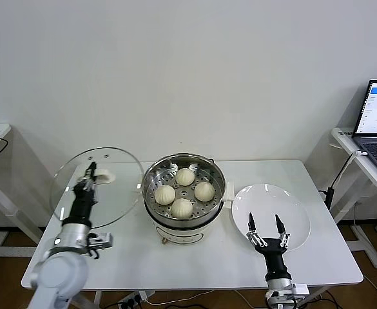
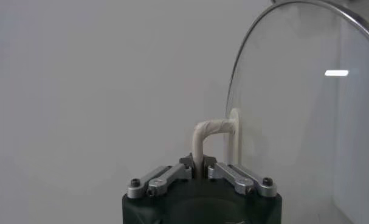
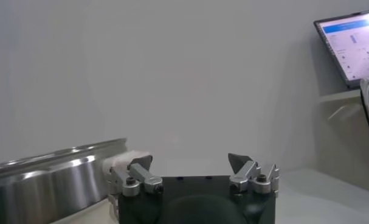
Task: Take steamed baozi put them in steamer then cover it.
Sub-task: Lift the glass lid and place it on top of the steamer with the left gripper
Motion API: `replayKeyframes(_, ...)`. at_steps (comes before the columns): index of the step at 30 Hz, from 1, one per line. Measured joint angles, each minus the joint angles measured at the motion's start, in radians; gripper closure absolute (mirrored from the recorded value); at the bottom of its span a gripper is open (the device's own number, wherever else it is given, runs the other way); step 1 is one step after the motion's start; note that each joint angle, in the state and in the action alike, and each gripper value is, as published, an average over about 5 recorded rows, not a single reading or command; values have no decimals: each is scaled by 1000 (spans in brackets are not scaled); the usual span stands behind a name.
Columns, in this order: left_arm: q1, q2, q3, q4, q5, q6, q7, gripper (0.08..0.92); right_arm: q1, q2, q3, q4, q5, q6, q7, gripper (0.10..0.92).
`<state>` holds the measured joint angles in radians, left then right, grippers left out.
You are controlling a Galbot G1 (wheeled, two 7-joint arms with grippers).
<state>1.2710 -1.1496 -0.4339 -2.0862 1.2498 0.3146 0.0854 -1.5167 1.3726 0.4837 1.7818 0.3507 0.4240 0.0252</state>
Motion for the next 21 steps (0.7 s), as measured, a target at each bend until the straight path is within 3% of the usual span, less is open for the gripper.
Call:
replayKeyframes(9, -139, -15, 253, -10, 79, 156, 109, 811, -7, 17, 18, 3, -13, 3, 1, 203)
replayKeyframes(21, -293, -119, 457, 127, 181, 248, 157, 811, -10, 33, 26, -9, -30, 3, 2, 203)
